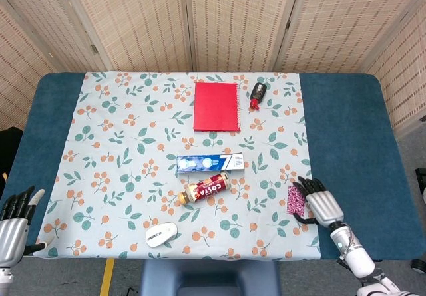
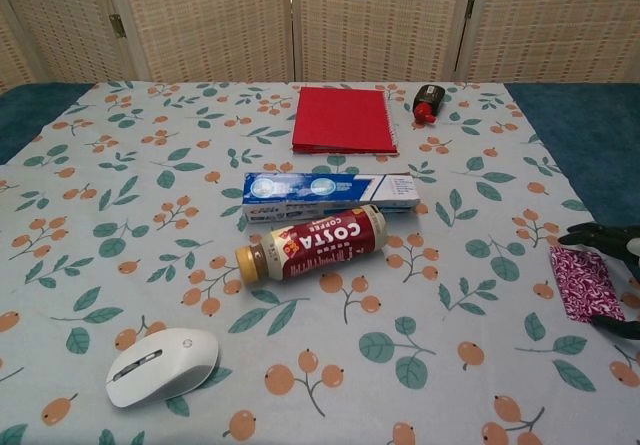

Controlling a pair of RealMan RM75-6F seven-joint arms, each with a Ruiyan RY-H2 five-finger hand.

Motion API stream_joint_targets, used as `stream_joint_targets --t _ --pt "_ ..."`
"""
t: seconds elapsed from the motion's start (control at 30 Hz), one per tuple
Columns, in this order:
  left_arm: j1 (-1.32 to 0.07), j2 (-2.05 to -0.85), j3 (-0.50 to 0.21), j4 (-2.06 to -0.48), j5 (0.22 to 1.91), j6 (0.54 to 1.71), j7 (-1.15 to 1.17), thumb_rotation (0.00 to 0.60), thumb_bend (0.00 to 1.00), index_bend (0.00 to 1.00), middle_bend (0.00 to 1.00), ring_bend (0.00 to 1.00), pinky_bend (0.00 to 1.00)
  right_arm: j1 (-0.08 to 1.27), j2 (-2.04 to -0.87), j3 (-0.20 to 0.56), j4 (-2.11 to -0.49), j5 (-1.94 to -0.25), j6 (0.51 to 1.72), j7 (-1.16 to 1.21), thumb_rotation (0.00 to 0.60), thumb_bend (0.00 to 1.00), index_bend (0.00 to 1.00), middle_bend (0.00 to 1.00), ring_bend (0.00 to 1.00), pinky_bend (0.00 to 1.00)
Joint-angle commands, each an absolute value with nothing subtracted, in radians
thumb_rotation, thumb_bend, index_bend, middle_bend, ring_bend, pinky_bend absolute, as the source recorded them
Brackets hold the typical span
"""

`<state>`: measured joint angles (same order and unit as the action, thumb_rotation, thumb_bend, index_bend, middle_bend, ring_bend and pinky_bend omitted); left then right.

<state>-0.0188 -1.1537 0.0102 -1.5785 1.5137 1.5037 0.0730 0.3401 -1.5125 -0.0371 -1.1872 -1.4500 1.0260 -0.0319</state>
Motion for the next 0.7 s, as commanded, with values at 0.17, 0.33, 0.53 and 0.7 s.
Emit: stream_joint_targets --t 0.17,0.33,0.53,0.7 --pt "-0.021 -1.156 0.01 -1.575 1.514 1.499 0.072 0.6 0.18 0.06 0.0 0.03 0.0 0.346 -1.52 -0.025 -1.171 -1.436 1.017 -0.033 0.35 0.35 0.03 0.0 0.0 0.0" --pt "-0.021 -1.157 0.009 -1.574 1.509 1.496 0.073 0.6 0.18 0.06 0.0 0.03 0.0 0.358 -1.528 -0.01 -1.148 -1.425 1.005 -0.03 0.35 0.35 0.03 0.0 0.0 0.0" --pt "-0.022 -1.158 0.009 -1.575 1.505 1.49 0.077 0.6 0.18 0.06 0.0 0.03 0.0 0.378 -1.537 0.008 -1.121 -1.411 0.984 -0.027 0.35 0.35 0.03 0.0 0.0 0.0" --pt "-0.024 -1.158 0.007 -1.578 1.502 1.488 0.082 0.6 0.18 0.06 0.0 0.03 0.0 0.397 -1.549 0.026 -1.097 -1.397 0.965 -0.02 0.35 0.35 0.02 0.0 0.0 0.0"
